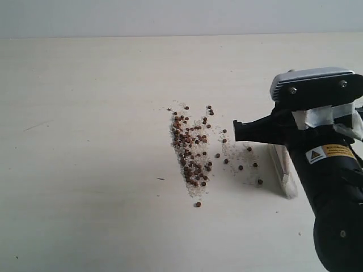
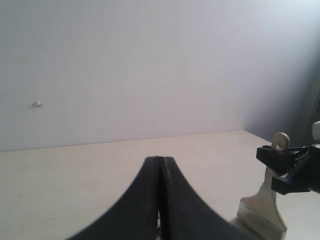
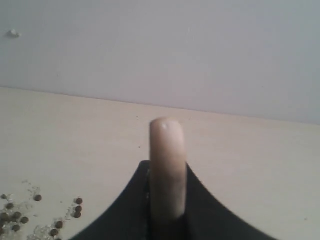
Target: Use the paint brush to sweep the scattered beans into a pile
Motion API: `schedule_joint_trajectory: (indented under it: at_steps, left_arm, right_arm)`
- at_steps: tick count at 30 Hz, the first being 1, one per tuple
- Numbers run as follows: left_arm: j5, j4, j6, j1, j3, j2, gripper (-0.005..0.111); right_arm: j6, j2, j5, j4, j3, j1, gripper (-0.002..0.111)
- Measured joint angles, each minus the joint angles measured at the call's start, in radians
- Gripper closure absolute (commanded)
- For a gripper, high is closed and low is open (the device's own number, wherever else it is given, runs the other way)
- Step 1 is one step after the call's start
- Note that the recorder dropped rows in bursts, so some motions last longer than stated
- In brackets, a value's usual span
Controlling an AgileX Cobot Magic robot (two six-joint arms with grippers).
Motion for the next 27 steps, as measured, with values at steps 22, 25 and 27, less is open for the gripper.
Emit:
schedule_joint_trajectory:
  at_steps: [22,25,27]
  left_arm:
    - [0.000,0.000,0.000,0.000,0.000,0.000,0.107]
    - [0.000,0.000,0.000,0.000,0.000,0.000,0.107]
    - [0.000,0.000,0.000,0.000,0.000,0.000,0.107]
  right_arm:
    - [0.241,0.195,-0.013,-0.115,-0.196,-0.002,0.108]
    - [0.220,0.183,-0.003,-0.115,-0.196,-0.002,0.108]
    - [0.186,0.162,0.005,-0.115,-0.196,-0.002,0.108]
